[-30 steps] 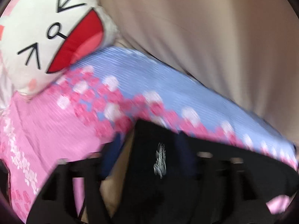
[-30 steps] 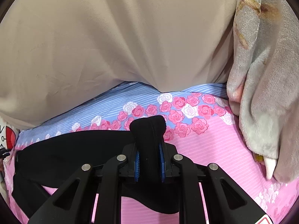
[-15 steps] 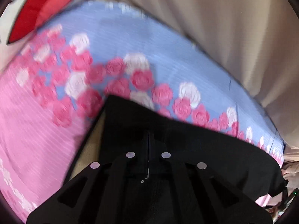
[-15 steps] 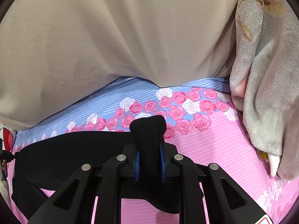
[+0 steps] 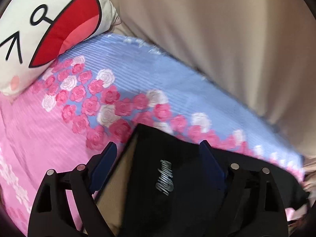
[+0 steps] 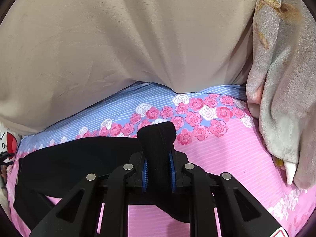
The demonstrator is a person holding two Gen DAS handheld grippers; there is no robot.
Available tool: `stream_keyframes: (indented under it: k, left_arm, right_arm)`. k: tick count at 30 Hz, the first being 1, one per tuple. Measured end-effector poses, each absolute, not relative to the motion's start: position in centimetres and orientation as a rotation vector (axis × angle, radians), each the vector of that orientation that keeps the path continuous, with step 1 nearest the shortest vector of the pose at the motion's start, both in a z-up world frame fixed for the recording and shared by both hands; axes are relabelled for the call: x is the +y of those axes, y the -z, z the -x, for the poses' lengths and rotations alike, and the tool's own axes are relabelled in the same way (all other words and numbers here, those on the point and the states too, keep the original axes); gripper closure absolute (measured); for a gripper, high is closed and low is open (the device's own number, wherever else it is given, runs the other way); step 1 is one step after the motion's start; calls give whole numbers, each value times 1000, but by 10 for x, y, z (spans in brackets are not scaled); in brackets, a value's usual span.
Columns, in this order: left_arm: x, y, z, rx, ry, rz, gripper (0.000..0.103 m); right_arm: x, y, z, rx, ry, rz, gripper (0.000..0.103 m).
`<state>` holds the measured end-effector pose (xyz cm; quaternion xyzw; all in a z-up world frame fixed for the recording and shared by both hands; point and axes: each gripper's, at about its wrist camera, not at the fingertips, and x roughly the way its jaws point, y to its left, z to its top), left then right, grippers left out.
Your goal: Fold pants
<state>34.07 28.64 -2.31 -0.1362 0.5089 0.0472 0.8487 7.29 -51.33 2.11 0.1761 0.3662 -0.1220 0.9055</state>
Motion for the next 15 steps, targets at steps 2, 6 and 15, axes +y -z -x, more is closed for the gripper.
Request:
stream_keyframes:
  k: [2,6,15]
  left_arm:
    - [289,36,-349,1098,-66,295,20]
    - [291,58,-363,1184,-28,335,69]
    - [308,-18,-306,958,88,399,94]
  right_arm:
    - [-514,-21,-72,760,254,-365,88]
    - [-518,-17,-73,766,270,-372,87]
    - [-516,-25,-70,715,254,-390,88]
